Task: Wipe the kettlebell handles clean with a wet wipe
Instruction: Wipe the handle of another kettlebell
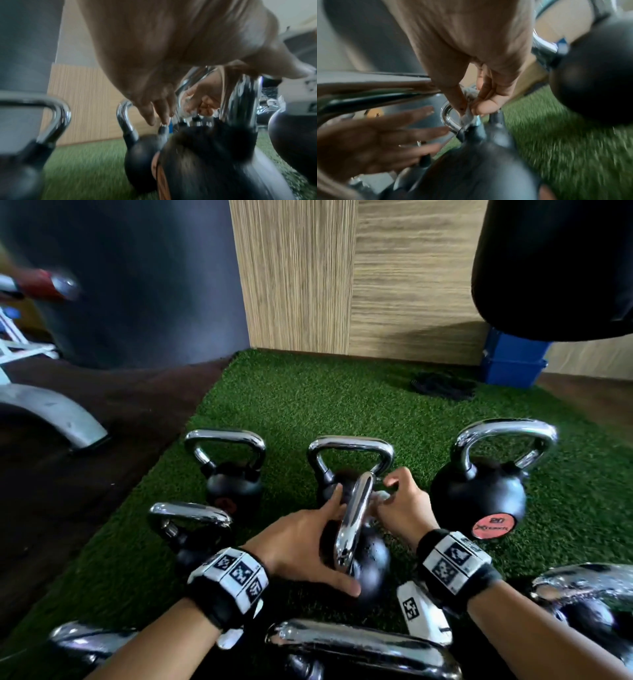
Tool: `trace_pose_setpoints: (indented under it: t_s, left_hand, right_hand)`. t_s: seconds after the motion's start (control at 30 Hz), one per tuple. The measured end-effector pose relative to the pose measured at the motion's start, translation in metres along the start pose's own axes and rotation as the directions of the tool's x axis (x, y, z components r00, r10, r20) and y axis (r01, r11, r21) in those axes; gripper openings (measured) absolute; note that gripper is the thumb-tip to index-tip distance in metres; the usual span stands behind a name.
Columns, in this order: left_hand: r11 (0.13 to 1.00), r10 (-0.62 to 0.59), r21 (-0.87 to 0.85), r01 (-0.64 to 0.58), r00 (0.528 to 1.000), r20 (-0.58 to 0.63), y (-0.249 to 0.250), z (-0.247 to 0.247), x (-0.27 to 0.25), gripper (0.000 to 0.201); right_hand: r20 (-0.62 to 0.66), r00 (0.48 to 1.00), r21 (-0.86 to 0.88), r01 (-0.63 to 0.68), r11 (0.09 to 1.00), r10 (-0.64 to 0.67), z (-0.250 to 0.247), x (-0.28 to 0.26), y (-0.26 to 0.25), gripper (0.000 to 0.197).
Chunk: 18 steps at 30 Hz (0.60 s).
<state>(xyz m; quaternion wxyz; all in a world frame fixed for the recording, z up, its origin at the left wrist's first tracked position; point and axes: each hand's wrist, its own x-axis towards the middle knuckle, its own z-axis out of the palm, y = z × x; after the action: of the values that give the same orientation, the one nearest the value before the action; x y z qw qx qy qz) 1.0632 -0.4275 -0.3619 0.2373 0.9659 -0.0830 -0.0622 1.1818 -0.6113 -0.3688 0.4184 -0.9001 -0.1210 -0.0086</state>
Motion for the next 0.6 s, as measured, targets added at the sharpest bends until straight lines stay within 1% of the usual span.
trace_pose_setpoints:
  t_s: [0.03,0.07,0.1,0.13,0.17,0.23,0.27,0.3,0.33,0.37,0.43,0.5,0.57,0.6]
  left_hand:
    - [1.0,0.028,0.002,-0.028,0.998,-0.05,0.003,-0.007,-0.004,0.146]
    - [0.998,0.058,0.008,-0.058,0.993,-0.099,0.008,-0.013,-0.007,0.14]
    - [0.996,0.084,0.022,-0.082,0.987,-0.139,0.015,-0.017,-0.009,0.131]
    - [0.995,0.098,0.034,-0.093,0.98,-0.171,0.023,-0.019,-0.009,0.118]
    - [0.995,0.096,0.039,-0.09,0.976,-0.194,0.031,-0.02,-0.009,0.1]
    - [0.998,0.06,0.023,-0.056,0.974,-0.217,0.044,-0.022,-0.006,0.068]
    - [0.999,0.039,0.01,-0.038,0.977,-0.208,0.048,-0.023,-0.005,0.059]
    - [1.0,0.027,0.01,-0.026,0.981,-0.19,0.05,-0.024,-0.003,0.053]
    - [1.0,0.017,0.028,-0.013,0.986,-0.164,0.051,-0.026,-0.001,0.052]
    - [0.998,0.007,0.06,0.001,0.992,-0.129,0.051,-0.029,0.001,0.053]
    - [0.99,-0.017,0.139,0.024,0.998,-0.056,0.046,-0.037,0.008,0.056]
    - [0.986,-0.018,0.167,0.018,1.0,-0.006,0.037,-0.048,0.013,0.063]
    - [0.985,0.006,0.171,-0.014,0.999,0.049,0.028,-0.062,0.017,0.083]
    - [0.981,0.021,0.189,-0.035,0.997,0.076,0.025,-0.068,0.019,0.094]
  right_hand:
    - [0.031,0.994,-0.033,0.108,0.994,-0.107,-0.009,0.002,-0.003,0.05]
    - [0.09,0.976,-0.064,0.203,0.977,-0.197,-0.017,0.004,-0.009,0.063]
    - [0.163,0.953,-0.115,0.277,0.954,-0.257,-0.023,0.007,-0.015,0.073]
    - [0.237,0.927,-0.186,0.337,0.923,-0.291,-0.026,0.011,-0.022,0.075]
    - [0.294,0.905,-0.253,0.384,0.888,-0.308,-0.029,0.014,-0.028,0.072]
    - [0.343,0.887,-0.347,0.425,0.836,-0.308,-0.032,0.017,-0.036,0.053]
    - [0.346,0.886,-0.363,0.429,0.827,-0.307,-0.032,0.015,-0.039,0.042]
    - [0.335,0.888,-0.366,0.43,0.825,-0.314,-0.032,0.013,-0.04,0.03]
    - [0.319,0.892,-0.371,0.427,0.825,-0.319,-0.033,0.011,-0.041,0.017]
    - [0.306,0.896,-0.376,0.426,0.823,-0.324,-0.033,0.008,-0.041,0.009]
    - [0.283,0.913,-0.429,0.395,0.812,-0.295,-0.035,0.006,-0.04,0.017]
    - [0.276,0.931,-0.519,0.354,0.778,-0.24,-0.04,0.003,-0.043,0.015]
    - [0.285,0.936,-0.588,0.343,0.733,-0.209,-0.045,-0.005,-0.046,0.013]
    - [0.285,0.938,-0.623,0.339,0.705,-0.2,-0.047,-0.01,-0.048,0.008]
